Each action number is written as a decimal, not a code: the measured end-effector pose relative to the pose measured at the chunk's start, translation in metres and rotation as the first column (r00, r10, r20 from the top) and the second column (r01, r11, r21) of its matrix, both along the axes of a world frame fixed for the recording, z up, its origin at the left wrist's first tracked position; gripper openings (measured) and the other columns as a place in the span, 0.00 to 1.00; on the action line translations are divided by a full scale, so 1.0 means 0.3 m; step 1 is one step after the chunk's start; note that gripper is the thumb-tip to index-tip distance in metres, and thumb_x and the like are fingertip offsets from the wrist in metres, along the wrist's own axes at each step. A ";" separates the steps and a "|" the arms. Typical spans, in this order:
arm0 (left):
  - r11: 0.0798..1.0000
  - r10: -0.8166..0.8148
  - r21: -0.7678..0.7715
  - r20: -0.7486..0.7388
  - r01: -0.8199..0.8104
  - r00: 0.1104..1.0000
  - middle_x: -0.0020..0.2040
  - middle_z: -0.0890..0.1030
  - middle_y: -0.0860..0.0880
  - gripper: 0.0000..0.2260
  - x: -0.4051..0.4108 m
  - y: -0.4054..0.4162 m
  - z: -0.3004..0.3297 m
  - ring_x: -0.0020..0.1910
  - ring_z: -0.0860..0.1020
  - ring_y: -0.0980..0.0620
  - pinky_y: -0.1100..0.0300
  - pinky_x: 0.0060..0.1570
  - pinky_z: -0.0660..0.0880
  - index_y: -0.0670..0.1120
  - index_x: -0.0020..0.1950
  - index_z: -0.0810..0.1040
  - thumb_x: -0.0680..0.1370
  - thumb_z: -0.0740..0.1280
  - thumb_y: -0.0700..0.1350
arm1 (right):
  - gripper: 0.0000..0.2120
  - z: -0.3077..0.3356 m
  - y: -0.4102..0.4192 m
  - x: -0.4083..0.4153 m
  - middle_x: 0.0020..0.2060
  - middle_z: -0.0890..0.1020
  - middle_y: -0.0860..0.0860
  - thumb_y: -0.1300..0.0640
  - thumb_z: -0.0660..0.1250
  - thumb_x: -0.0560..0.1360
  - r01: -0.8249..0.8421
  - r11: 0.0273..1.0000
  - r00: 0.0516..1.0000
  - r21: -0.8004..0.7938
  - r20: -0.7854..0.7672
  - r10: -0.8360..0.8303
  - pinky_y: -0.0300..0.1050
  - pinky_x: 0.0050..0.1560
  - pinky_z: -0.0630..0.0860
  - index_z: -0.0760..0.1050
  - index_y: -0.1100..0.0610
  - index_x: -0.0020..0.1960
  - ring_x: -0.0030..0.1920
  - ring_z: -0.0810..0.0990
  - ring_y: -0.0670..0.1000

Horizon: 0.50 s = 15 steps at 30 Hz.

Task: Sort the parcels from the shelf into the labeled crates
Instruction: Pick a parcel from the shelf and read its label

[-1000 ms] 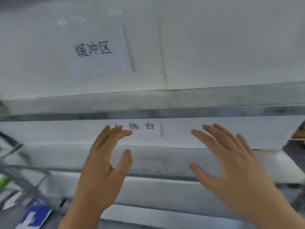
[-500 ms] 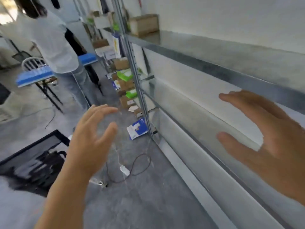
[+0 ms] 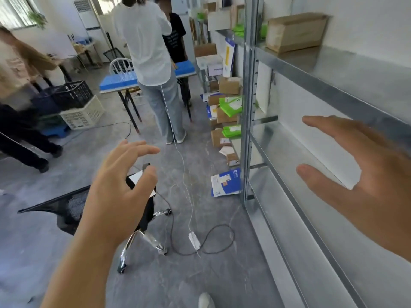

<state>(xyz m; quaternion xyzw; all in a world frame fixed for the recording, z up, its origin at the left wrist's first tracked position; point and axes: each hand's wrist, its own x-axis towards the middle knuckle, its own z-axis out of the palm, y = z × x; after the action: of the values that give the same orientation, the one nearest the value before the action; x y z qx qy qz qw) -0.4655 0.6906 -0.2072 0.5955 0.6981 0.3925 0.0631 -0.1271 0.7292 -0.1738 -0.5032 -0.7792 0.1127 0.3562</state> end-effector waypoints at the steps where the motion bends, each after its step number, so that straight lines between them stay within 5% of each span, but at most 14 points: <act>1: 1.000 -0.011 0.010 -0.008 0.011 1.000 0.69 0.73 0.72 0.13 -0.018 0.070 0.005 0.77 0.59 0.76 0.72 0.69 0.53 0.65 0.63 0.80 0.80 0.63 0.53 | 0.28 -0.002 0.047 -0.021 0.63 0.65 0.19 0.38 0.67 0.74 0.022 1.000 1.000 0.000 -0.004 -0.022 0.38 0.59 0.67 0.67 0.36 0.73 0.63 0.65 0.24; 4: 0.996 -0.085 0.036 0.050 0.083 0.995 0.64 0.70 0.79 0.12 -0.072 0.310 0.027 0.73 0.60 0.80 0.72 0.70 0.54 0.65 0.60 0.80 0.83 0.66 0.48 | 0.27 0.005 0.198 -0.063 0.65 0.71 0.27 0.36 0.66 0.74 0.119 0.992 0.993 0.054 -0.008 -0.118 0.50 0.59 0.75 0.67 0.35 0.72 0.65 0.72 0.36; 8: 0.975 -0.214 0.069 0.048 0.210 0.976 0.69 0.71 0.78 0.14 -0.079 0.631 0.084 0.78 0.58 0.74 0.57 0.75 0.58 0.71 0.62 0.78 0.77 0.63 0.58 | 0.28 0.084 0.380 -0.078 0.67 0.75 0.34 0.33 0.62 0.71 0.298 0.947 0.952 0.122 -0.110 -0.285 0.51 0.52 0.76 0.70 0.36 0.71 0.63 0.75 0.37; 15: 0.891 -0.449 0.111 0.073 0.440 0.890 0.69 0.71 0.77 0.20 0.107 1.084 0.147 0.77 0.59 0.75 0.66 0.70 0.61 0.74 0.61 0.77 0.71 0.58 0.65 | 0.27 0.169 0.704 -0.093 0.66 0.74 0.31 0.32 0.60 0.69 0.508 0.857 0.854 0.090 -0.180 -0.488 0.52 0.53 0.74 0.70 0.32 0.69 0.64 0.73 0.35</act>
<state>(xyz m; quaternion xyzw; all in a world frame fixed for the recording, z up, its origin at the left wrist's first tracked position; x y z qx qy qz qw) -0.4333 1.0157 -0.1632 0.7221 0.5206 0.4274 0.1577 -0.1550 0.9402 -0.1231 -0.6530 -0.5987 0.0015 0.4639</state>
